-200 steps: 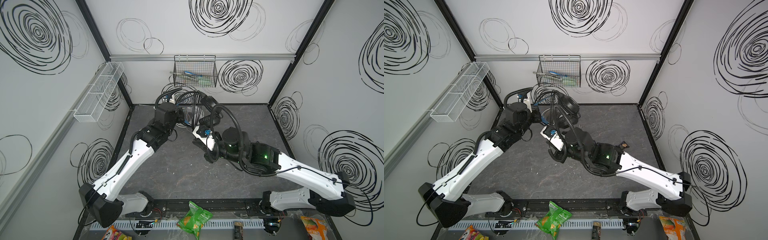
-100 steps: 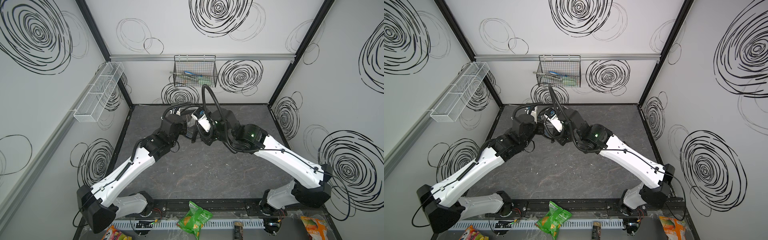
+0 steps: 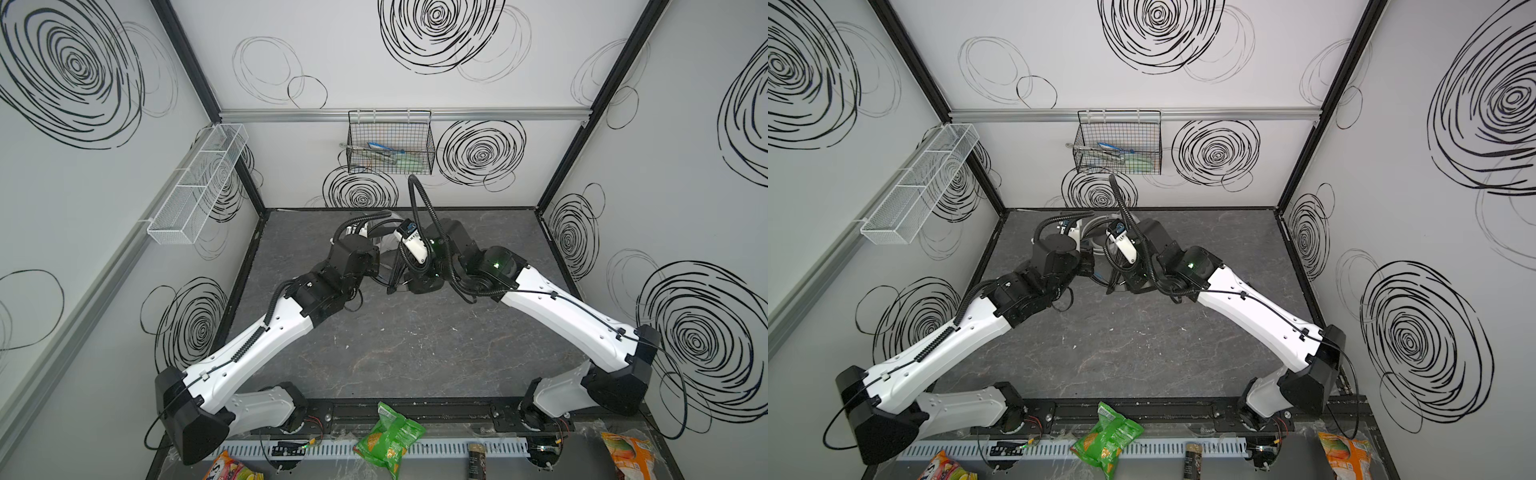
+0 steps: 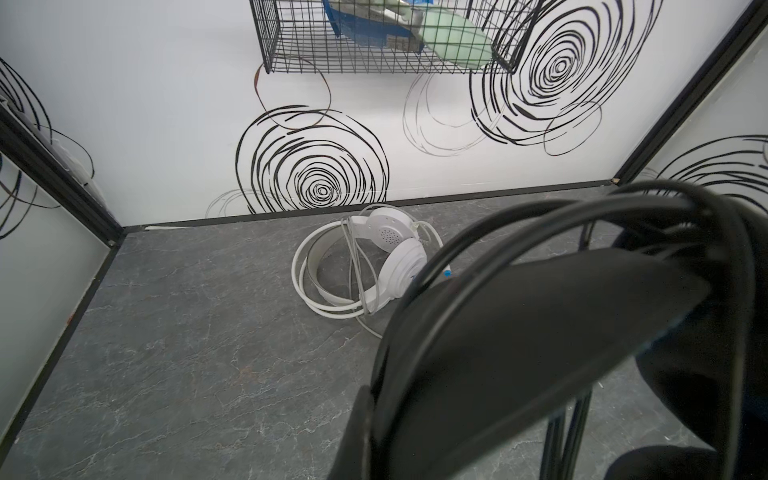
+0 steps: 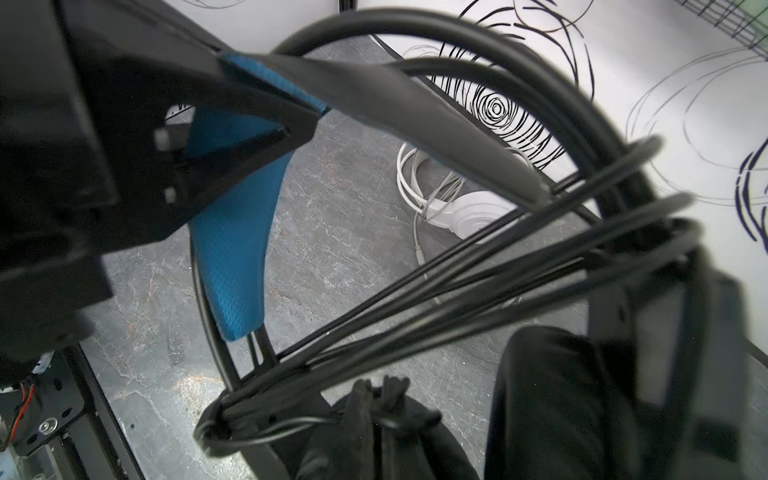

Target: Wrap the headphones

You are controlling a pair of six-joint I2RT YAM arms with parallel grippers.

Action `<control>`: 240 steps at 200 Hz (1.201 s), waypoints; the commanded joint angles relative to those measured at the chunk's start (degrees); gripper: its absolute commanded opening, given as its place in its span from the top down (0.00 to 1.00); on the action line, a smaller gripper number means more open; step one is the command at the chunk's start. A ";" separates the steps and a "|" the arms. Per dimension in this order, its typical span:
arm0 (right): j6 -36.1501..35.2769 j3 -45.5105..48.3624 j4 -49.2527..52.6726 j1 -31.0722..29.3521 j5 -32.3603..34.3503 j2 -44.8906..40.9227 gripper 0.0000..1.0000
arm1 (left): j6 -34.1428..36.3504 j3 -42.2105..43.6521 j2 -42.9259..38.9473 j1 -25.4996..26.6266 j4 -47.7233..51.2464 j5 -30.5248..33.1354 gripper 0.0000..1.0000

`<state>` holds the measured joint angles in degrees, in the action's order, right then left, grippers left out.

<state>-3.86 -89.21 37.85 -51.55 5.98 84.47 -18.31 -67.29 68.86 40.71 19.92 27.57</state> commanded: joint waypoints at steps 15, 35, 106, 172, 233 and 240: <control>0.03 0.27 -4.85 3.60 0.27 2.75 1.00 | -5.48 -0.83 -1.44 2.56 -5.68 -5.43 1.00; -0.06 0.79 -6.45 4.06 -0.27 3.23 0.99 | -6.71 -0.37 -1.60 3.02 -6.12 -7.27 1.00; 0.21 5.57 -12.67 4.75 -2.01 0.05 0.69 | -8.87 0.18 -1.52 4.11 -6.26 -10.70 1.00; 0.30 7.95 -14.39 4.70 -3.08 -2.31 0.55 | -9.70 0.64 -1.62 3.63 -6.42 -12.19 1.00; 3.09 10.24 -12.89 4.29 -4.55 -5.11 0.52 | -11.42 1.74 -1.19 1.26 -4.30 -13.22 1.00; 3.52 10.62 -12.73 4.14 -4.57 -5.57 0.51 | -11.51 2.00 -1.05 1.05 -4.32 -13.41 1.00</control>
<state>-2.26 -79.85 27.33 -48.03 0.99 81.47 -26.65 -64.90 69.06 41.85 21.39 21.32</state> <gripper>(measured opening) 0.468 0.085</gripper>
